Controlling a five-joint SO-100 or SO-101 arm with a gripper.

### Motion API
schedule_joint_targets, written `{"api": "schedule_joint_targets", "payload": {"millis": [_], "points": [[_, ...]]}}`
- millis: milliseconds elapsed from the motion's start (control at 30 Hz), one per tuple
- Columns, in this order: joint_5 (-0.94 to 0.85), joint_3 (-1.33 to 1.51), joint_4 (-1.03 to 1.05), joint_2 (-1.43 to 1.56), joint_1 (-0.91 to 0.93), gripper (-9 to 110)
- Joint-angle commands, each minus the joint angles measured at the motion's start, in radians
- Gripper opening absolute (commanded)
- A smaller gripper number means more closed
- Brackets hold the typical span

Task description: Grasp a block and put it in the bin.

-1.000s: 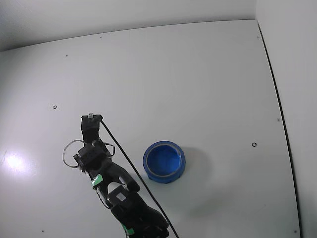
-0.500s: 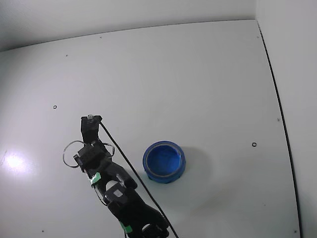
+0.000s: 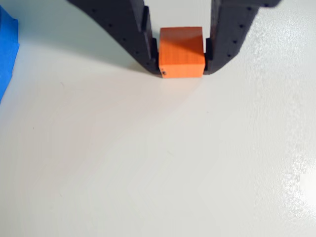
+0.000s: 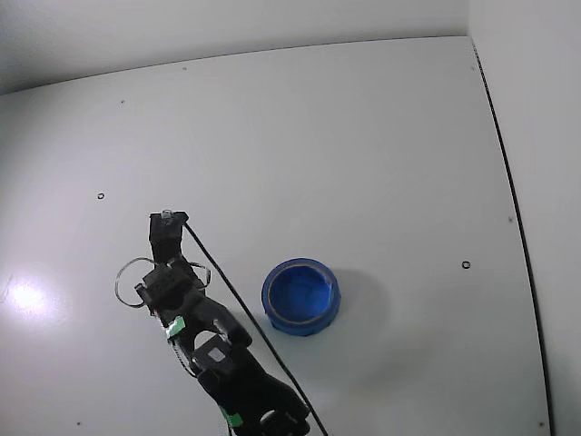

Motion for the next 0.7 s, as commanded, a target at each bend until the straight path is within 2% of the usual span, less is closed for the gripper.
{"api": "schedule_joint_targets", "payload": {"millis": [0,167,367,533,667], "points": [[0.075,0.026,-0.006,0.21,0.046,0],[0.127,0.179,-0.006,0.509,0.189,0],[0.037,0.374,-0.017,0.788,0.42,0],[-0.067,0.5,-0.017,0.862,0.601,0],[-0.104,0.577,-0.018,0.861,0.67,0]]}}
